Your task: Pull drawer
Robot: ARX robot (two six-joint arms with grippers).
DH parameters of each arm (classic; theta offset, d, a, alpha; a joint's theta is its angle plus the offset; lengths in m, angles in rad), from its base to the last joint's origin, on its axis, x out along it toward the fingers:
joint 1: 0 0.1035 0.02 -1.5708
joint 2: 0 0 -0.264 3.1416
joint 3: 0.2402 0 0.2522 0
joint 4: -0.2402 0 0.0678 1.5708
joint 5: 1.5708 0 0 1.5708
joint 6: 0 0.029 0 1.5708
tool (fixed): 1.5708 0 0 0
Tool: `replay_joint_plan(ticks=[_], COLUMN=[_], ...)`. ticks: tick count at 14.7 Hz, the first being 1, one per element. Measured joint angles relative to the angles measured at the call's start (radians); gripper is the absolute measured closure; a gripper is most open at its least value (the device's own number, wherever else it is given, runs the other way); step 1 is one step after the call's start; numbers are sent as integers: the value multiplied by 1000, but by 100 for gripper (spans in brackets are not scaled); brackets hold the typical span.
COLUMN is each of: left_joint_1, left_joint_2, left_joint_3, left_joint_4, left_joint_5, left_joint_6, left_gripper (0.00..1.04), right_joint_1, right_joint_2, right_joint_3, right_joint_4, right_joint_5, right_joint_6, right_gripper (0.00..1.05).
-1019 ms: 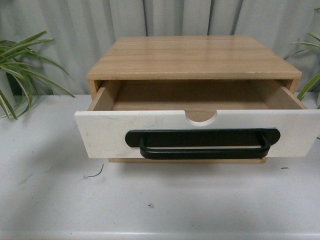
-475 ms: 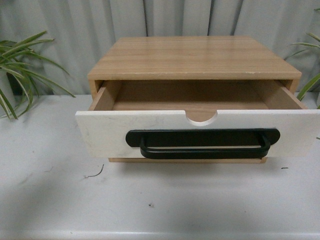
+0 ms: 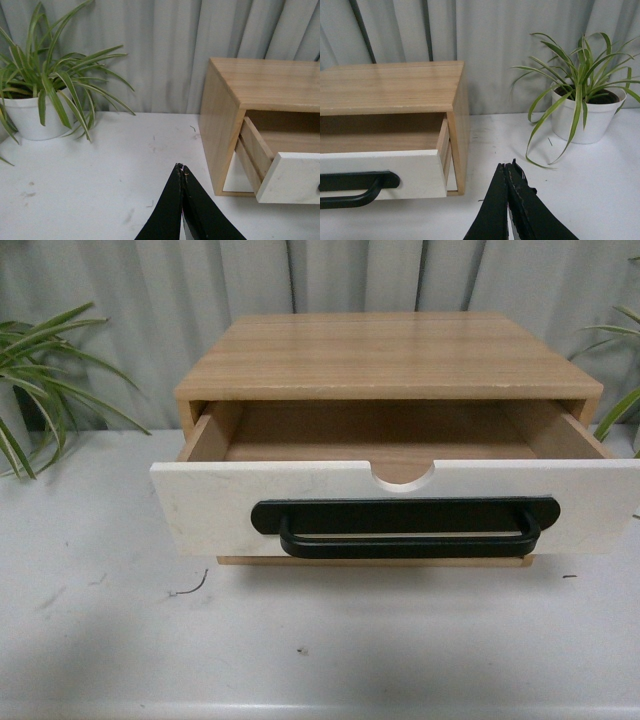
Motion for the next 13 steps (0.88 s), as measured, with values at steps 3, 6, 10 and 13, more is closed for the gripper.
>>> replay_joint_plan(ticks=[3, 6, 10, 13], left_joint_1=[3, 3, 3, 3], left_joint_2=[-69, -169, -274, -325], left_joint_3=[-39, -39, -39, -39], left_joint_4=[-26, -105, -207, -264], left_joint_5=[0, 0, 0, 0], left_joint_6=[0, 0, 0, 0], left_gripper=[103, 103, 103, 103], right_joint_1=[0, 0, 0, 0], right_joint_2=[-91, -140, -242, -296], right_joint_3=[-24, -56, -56, -56], right_joint_4=[-64, -81, -169, -222], right_joint_5=[0, 1, 2, 2], right_joint_6=[0, 0, 0, 0], right_gripper=[103, 103, 103, 103])
